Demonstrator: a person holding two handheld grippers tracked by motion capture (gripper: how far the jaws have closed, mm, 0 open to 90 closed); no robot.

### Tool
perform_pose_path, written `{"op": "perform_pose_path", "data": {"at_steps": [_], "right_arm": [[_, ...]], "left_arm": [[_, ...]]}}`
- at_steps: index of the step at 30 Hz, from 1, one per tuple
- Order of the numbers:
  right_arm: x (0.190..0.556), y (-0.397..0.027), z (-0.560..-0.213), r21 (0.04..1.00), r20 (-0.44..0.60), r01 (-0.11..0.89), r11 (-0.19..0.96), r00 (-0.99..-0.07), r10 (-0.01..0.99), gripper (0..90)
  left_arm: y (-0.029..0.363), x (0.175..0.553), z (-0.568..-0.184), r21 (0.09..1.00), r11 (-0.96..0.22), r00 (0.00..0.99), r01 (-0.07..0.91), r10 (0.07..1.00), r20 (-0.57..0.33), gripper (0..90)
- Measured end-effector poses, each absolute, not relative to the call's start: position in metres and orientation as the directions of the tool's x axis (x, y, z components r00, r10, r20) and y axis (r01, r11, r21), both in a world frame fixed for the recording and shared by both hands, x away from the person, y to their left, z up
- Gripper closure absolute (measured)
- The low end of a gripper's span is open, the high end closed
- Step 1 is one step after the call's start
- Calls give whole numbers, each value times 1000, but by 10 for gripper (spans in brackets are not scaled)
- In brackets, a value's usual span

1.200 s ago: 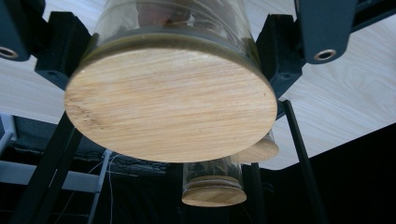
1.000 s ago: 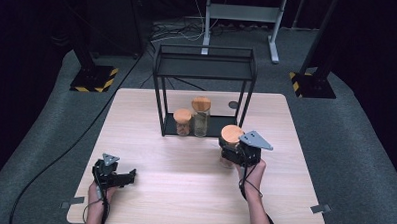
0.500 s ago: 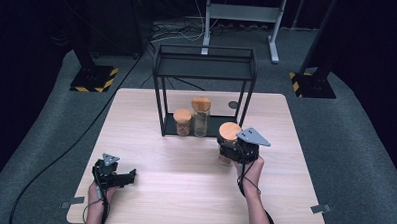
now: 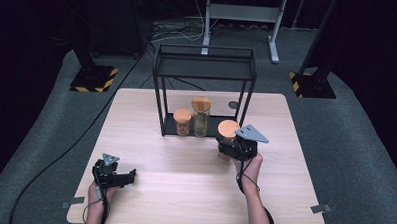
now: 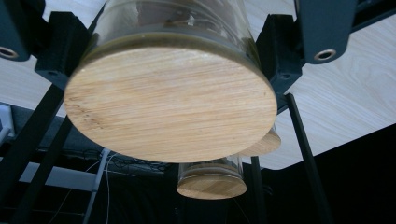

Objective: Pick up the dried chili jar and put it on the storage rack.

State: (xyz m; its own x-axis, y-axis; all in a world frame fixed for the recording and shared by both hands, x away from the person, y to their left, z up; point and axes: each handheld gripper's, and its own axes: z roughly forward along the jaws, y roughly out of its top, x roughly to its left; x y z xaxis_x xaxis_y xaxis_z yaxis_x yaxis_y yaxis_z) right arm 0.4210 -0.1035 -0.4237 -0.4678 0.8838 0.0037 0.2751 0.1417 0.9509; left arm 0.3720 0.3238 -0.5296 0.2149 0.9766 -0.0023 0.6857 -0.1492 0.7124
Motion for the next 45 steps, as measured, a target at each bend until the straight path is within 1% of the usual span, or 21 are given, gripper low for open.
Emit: {"op": "perform_pose_path", "data": {"at_steps": [31,45], "right_arm": [[436,-98,-420,947,-9,280,159,-469,883,246],[444,-95,-419,947,0,285,152,-471,882,246]], "left_arm": [[324,372,-530,712,-148,214,686,977,-4,3],[324,372,-530,712,-148,215,686,977,-4,3]]}}
